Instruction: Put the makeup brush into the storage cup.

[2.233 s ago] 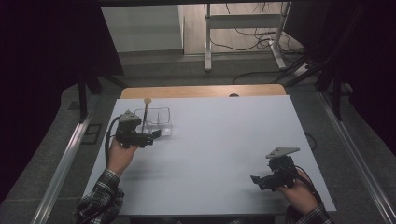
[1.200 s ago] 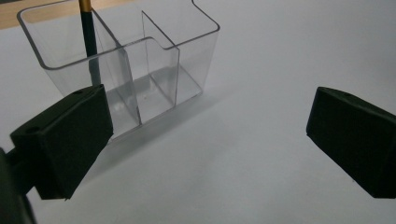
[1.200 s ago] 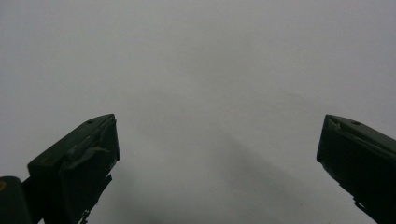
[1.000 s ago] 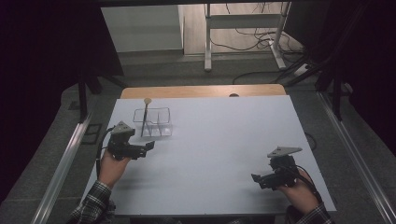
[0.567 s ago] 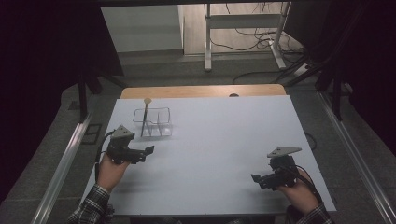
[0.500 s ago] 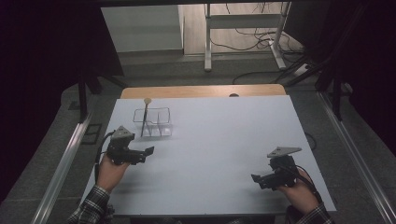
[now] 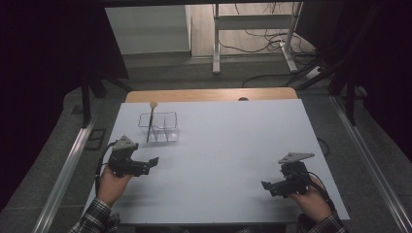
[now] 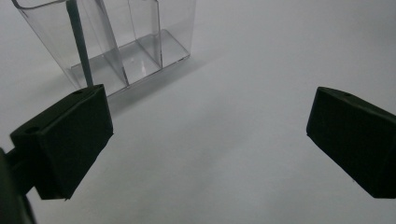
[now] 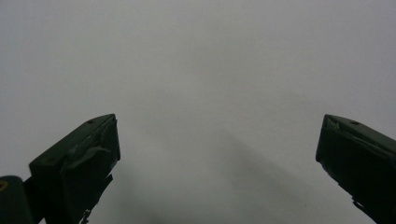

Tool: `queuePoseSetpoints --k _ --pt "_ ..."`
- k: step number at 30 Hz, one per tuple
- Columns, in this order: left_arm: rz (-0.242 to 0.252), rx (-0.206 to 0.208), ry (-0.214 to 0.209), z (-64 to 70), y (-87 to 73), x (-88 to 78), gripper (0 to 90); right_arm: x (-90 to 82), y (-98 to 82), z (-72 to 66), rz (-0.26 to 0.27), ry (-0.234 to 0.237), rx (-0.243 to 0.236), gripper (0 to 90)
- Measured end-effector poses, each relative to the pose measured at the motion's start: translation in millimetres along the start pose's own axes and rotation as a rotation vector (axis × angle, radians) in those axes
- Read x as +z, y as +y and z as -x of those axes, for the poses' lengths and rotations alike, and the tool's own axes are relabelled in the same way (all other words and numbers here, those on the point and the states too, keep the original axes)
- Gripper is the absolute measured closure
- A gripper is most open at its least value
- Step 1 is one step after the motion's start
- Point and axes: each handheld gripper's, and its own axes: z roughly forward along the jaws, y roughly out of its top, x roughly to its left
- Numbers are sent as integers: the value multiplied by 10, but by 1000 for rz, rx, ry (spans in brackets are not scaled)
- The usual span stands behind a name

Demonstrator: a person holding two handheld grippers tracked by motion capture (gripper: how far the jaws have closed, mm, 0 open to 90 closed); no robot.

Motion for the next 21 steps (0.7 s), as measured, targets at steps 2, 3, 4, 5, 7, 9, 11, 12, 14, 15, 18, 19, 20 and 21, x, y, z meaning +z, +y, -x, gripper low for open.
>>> queuePoseSetpoints --k 2,3,4,5,7,9,11,12,14,15,18,19,20,21 --pt "-2 3 0 2 -9 -11 11 0 0 -3 -2 1 2 0" --pt "-1 1 -1 4 -16 -19 11 1 0 -2 -2 2 2 0" --pt "1 -2 -1 7 -21 -26 11 1 0 -2 -2 2 2 0" --pt "3 -5 -1 10 -26 -34 11 1 0 -2 -2 2 2 0" --pt "4 -6 -1 13 -37 -49 11 2 0 -2 -3 3 2 0" --pt "4 -2 0 16 -47 -62 11 3 0 -2 -3 3 2 0" --pt "4 -3 1 24 -58 -73 11 2 0 -3 -3 2 2 0" --pt "3 -4 1 28 -63 -78 10 2 0 -3 -3 3 2 0" --pt "2 -3 1 34 -74 -87 10 3 0 -3 -4 3 2 0" --pt "1 -6 3 39 -80 -92 10 3 0 -3 -4 3 1 0" --pt "0 -4 6 36 -97 -109 9 4 0 -5 -5 3 -1 0" --pt "-1 -5 7 34 -104 -116 9 5 1 -4 -5 3 -1 0" --pt "0 -7 8 34 -108 -119 9 6 1 -4 -6 3 -1 0" --pt "-2 -9 10 34 -115 -126 9 6 1 -4 -6 3 -2 0"
